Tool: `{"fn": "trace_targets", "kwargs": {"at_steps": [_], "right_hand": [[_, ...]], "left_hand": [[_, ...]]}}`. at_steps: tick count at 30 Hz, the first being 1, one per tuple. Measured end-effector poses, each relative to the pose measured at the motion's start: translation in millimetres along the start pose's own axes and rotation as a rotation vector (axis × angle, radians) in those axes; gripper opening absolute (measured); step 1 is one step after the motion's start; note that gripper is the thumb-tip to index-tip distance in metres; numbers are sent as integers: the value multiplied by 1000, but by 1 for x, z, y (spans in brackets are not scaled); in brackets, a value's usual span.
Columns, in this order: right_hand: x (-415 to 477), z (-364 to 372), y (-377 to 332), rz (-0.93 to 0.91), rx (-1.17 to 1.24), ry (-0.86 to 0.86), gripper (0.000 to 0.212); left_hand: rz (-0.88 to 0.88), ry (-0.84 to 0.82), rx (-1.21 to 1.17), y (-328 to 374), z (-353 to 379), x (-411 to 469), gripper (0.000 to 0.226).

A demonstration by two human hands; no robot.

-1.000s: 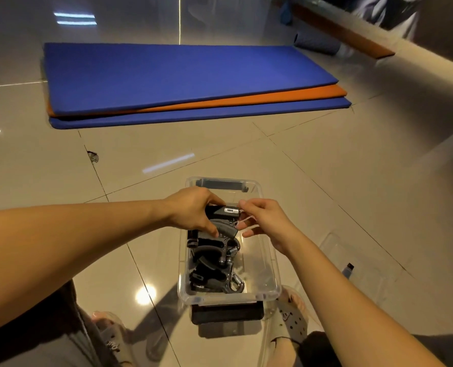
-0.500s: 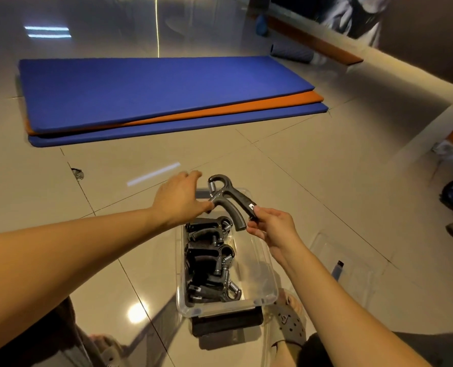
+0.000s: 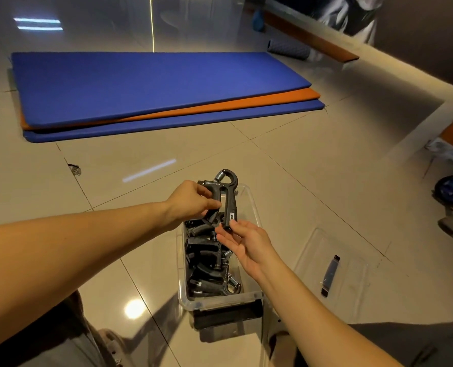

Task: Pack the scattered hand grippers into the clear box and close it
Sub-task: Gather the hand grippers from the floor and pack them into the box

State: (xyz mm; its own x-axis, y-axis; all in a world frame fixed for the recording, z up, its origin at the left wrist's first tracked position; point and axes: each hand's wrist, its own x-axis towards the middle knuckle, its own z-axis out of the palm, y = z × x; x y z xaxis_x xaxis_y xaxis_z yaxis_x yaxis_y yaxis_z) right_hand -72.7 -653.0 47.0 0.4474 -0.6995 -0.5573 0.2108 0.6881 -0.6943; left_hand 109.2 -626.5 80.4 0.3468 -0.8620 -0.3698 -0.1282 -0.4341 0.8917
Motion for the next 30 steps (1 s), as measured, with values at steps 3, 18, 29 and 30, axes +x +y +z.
{"fn": "trace_targets", "kwargs": {"at_steps": [3, 18, 29, 30], "right_hand": [[1, 0, 2, -23, -91, -40, 16], [10, -29, -52, -766, -1657, -121, 92], [13, -35, -27, -717, -1736, -170, 108], [14, -35, -26, -716, -1738, -168, 108]], "left_hand": [[49, 33, 64, -1, 3, -2, 42], [161, -316, 395, 3, -5, -2, 26], [163, -517, 454, 0, -9, -1, 25], [156, -524, 461, -1, -9, -1, 25]]}}
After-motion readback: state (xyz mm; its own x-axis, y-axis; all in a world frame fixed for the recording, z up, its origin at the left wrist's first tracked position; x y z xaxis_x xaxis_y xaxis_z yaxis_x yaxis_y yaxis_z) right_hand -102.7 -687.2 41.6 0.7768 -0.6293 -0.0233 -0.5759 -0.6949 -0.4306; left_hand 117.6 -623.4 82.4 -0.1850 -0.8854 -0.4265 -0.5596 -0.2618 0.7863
